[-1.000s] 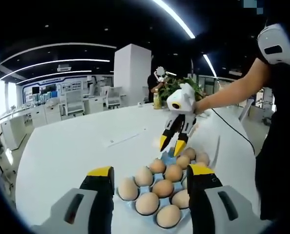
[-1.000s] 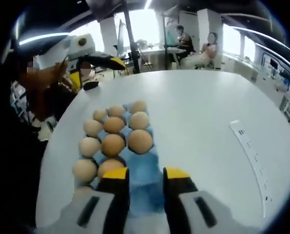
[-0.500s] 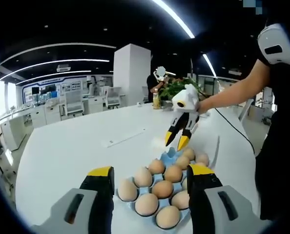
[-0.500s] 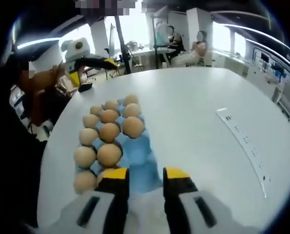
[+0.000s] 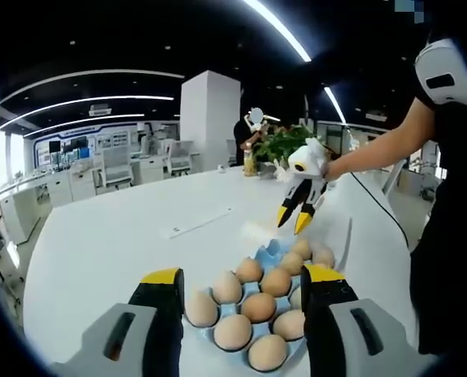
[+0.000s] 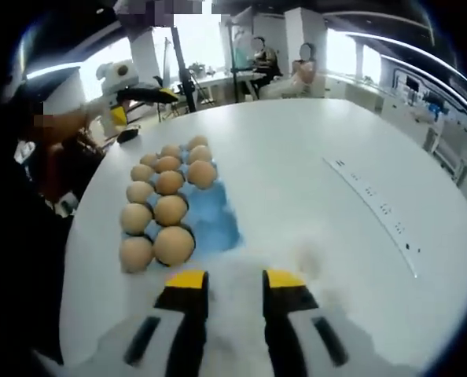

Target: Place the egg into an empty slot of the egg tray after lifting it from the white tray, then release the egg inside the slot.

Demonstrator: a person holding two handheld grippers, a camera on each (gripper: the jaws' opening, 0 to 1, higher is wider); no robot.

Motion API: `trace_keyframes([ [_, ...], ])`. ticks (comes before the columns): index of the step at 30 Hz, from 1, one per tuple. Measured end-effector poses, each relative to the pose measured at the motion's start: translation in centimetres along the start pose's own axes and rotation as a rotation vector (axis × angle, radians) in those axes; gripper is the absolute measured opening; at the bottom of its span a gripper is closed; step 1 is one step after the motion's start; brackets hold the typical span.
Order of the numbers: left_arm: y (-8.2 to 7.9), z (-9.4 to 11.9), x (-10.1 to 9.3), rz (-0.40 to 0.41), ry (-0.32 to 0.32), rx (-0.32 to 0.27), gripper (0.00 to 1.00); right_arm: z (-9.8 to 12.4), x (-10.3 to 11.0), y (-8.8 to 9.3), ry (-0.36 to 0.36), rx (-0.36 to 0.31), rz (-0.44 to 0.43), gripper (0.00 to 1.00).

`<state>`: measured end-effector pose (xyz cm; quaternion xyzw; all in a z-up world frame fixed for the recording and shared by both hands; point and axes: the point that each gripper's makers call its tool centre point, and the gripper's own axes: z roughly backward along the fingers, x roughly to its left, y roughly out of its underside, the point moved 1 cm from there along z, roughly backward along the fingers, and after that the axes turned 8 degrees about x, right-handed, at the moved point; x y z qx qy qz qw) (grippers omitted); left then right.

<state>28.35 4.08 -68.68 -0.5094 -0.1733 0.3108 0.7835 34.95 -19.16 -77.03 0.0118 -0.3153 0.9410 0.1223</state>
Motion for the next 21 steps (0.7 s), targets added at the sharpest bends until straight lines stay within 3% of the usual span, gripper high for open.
trace_keyframes([
  [21, -0.1, -0.1, -0.1, -0.007, 0.005, 0.007, 0.61, 3.8, -0.6, 4.9, 0.079, 0.048, -0.063, 0.27],
])
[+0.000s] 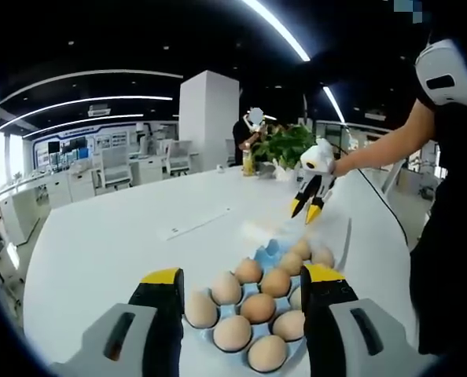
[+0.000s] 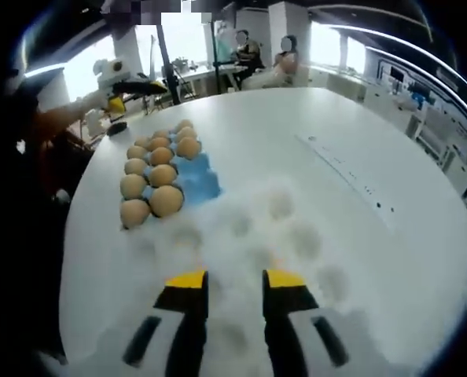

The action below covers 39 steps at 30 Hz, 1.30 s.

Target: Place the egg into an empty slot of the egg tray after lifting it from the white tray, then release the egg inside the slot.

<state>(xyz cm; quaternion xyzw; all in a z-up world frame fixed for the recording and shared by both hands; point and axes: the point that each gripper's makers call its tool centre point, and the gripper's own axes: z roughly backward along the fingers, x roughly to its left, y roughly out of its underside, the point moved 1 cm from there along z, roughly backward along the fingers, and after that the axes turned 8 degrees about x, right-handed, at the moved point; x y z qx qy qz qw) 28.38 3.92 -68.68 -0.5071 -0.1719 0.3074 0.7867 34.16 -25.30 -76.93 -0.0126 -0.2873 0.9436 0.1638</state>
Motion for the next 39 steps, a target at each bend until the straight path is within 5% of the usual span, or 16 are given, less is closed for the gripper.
trace_keyframes([
  [19, -0.4, -0.3, -0.2, -0.006, 0.008, -0.001, 0.6, 2.9, -2.7, 3.9, 0.086, 0.037, -0.064, 0.27],
  [39, -0.1, -0.1, -0.3, -0.005, 0.004, 0.002, 0.6, 4.1, -4.5, 5.3, 0.137, 0.042, -0.098, 0.28],
])
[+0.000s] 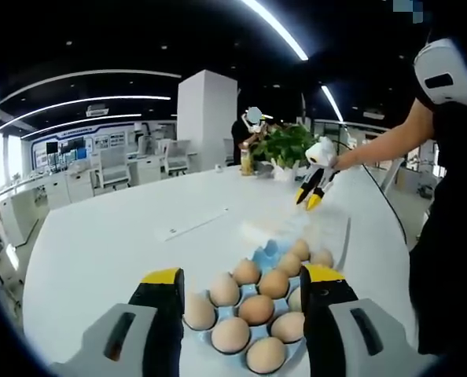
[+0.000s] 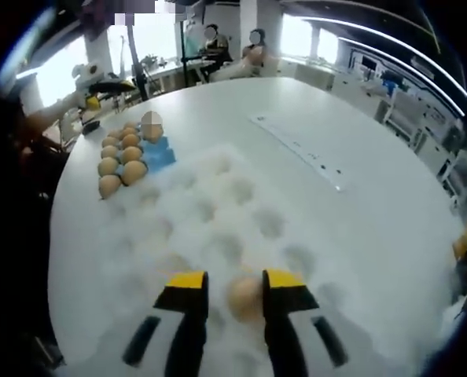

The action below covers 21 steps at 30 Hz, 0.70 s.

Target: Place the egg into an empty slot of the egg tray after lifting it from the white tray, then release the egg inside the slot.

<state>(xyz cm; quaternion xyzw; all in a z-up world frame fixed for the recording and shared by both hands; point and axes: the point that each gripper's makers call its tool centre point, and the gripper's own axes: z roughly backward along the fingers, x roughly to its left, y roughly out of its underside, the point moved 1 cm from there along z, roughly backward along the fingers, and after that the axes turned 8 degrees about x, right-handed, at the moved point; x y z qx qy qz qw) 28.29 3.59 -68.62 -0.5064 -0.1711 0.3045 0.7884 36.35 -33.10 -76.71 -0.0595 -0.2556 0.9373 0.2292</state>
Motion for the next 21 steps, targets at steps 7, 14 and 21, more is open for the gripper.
trace_keyframes([
  [7, 0.3, 0.2, 0.1, 0.004, -0.005, 0.005, 0.6, -0.2, -0.3, 0.8, 0.011, 0.042, 0.033, 0.29],
  [14, 0.3, 0.2, 0.1, 0.006, -0.004, 0.004, 0.6, -0.6, -0.6, 1.2, -0.003, 0.075, 0.045, 0.3],
  [21, 0.5, 0.2, 0.2, 0.008, -0.005, 0.014, 0.6, -0.9, -0.6, 1.3, -0.052, 0.097, 0.095, 0.31],
])
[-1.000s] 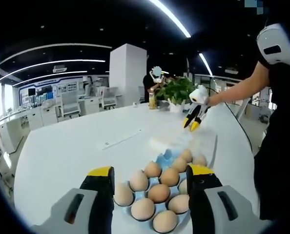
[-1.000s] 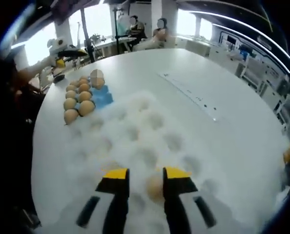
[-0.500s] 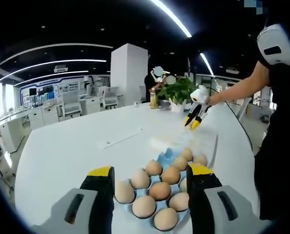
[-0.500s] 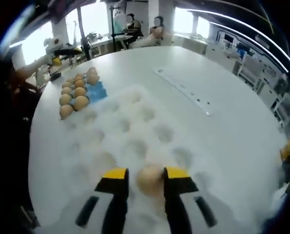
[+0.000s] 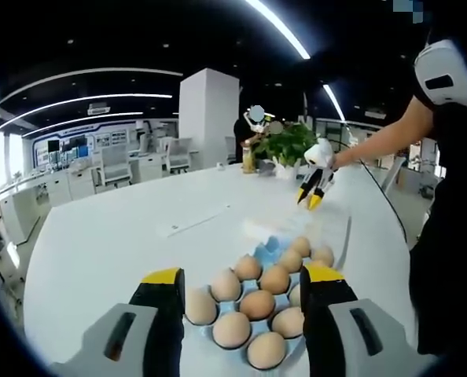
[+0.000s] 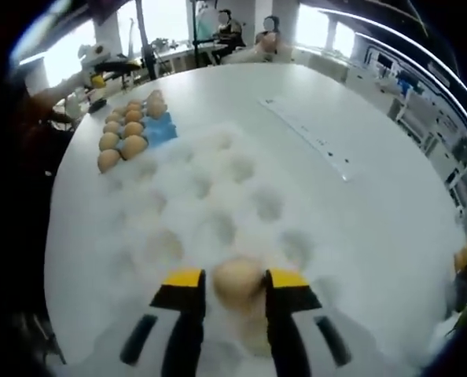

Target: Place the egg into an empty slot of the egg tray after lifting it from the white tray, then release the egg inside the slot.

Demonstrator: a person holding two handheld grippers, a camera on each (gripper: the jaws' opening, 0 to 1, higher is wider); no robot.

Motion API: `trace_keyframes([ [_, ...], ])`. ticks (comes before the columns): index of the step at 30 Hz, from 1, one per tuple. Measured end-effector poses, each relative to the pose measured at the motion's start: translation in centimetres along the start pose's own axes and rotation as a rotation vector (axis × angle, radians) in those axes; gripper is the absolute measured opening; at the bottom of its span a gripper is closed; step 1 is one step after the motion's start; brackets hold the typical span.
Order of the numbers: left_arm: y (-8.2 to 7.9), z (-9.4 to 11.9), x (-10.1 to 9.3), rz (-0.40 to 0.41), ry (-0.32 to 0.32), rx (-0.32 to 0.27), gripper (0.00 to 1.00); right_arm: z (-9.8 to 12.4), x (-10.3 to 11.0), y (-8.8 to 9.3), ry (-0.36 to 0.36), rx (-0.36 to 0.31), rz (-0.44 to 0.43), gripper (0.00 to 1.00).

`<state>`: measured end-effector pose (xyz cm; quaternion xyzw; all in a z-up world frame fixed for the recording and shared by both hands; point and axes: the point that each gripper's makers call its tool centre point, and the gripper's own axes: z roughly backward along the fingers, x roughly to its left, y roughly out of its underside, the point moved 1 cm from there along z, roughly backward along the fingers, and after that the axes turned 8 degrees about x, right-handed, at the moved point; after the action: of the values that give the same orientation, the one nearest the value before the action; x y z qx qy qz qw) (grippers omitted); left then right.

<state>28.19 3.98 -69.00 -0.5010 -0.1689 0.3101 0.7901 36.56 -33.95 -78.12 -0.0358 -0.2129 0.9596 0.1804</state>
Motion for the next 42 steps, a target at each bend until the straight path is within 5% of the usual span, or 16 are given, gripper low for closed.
trace_keyframes([
  [6, -0.12, 0.0, 0.16, 0.0, -0.004, 0.001, 0.6, -0.22, -0.07, -0.12, -0.032, 0.055, 0.011, 0.3],
  [16, -0.27, 0.23, 0.07, -0.003, -0.005, 0.0, 0.6, 0.19, -0.12, -0.05, 0.024, 0.077, 0.009, 0.25],
  [22, -0.44, 0.3, 0.07, -0.004, -0.005, -0.003, 0.59, 0.52, -0.14, 0.6, -0.016, 0.09, 0.071, 0.27],
  [28, -0.38, 0.07, 0.03, -0.002, -0.001, -0.003, 0.59, 0.47, -0.36, 0.53, -0.05, 0.107, 0.021, 0.26],
  [35, -0.26, 0.08, 0.14, 0.001, -0.004, -0.001, 0.59, 0.15, 0.0, 0.71, -0.071, 0.238, 0.241, 0.27],
  [42, -0.03, 0.17, 0.08, 0.003, -0.003, -0.002, 0.59, 0.03, 0.19, 0.72, -0.055, 0.267, 0.245, 0.26],
])
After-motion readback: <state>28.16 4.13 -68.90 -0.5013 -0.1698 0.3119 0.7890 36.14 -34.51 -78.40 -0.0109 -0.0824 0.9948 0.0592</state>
